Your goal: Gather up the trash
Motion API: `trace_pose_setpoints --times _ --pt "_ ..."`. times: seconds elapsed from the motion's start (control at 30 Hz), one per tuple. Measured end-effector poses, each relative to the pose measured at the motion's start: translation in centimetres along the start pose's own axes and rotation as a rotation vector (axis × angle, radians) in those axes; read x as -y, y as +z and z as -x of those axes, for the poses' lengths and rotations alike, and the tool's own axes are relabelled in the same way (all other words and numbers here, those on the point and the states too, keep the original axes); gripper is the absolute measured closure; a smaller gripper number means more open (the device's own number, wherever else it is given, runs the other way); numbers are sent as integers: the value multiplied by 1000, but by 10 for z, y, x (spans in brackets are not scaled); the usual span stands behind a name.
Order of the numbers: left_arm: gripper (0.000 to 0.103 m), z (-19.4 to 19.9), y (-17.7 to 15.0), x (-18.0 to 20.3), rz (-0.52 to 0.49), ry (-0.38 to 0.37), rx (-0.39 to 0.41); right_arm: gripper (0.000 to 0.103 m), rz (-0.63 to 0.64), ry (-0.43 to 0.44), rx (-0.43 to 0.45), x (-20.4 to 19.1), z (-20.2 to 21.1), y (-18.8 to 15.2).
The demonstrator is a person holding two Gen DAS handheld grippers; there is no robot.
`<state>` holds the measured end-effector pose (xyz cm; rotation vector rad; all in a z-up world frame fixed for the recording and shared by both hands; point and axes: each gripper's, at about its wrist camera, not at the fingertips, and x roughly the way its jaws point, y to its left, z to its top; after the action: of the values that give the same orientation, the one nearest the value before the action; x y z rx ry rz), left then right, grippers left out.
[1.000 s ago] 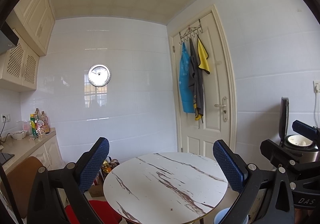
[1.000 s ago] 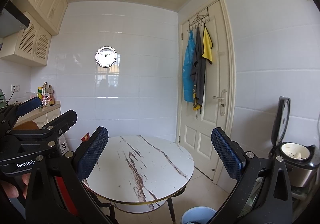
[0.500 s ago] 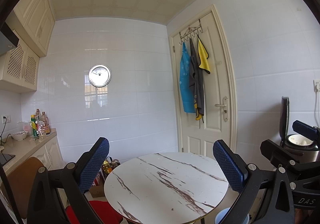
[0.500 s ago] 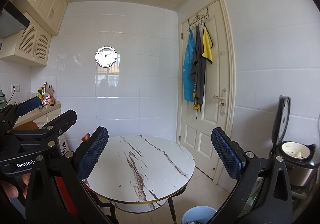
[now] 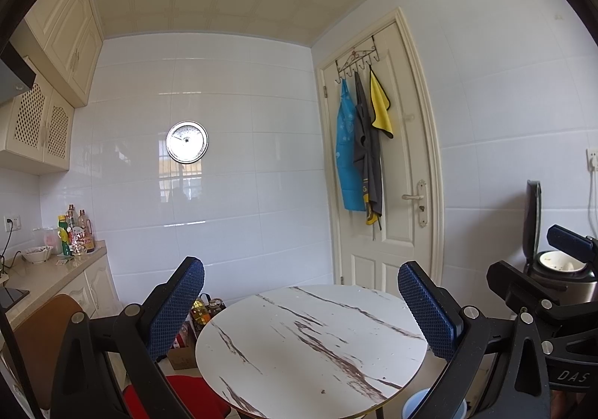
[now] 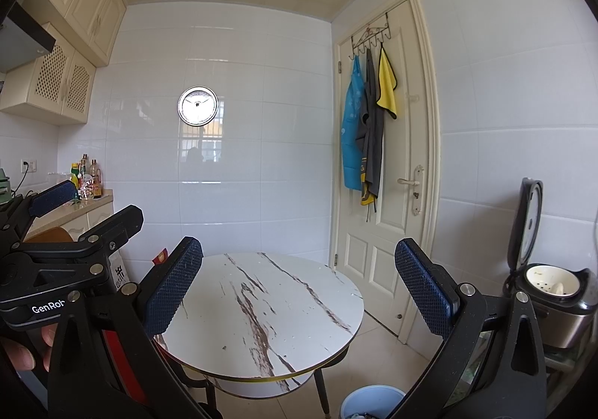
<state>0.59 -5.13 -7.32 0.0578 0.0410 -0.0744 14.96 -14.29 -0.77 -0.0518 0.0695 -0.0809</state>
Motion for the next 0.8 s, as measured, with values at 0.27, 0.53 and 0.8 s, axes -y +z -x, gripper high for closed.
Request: trace_pose_setpoints --times 0.27,0.53,0.8 --pt "1 0 0 -2 -2 -2 2 0 1 -1 1 0 0 0" --pt "1 -2 -1 -6 -3 -3 2 0 0 -2 1 -1 0 0" --pt "1 -2 -1 -10 -5 -6 3 0 0 -3 0 -1 1 -1"
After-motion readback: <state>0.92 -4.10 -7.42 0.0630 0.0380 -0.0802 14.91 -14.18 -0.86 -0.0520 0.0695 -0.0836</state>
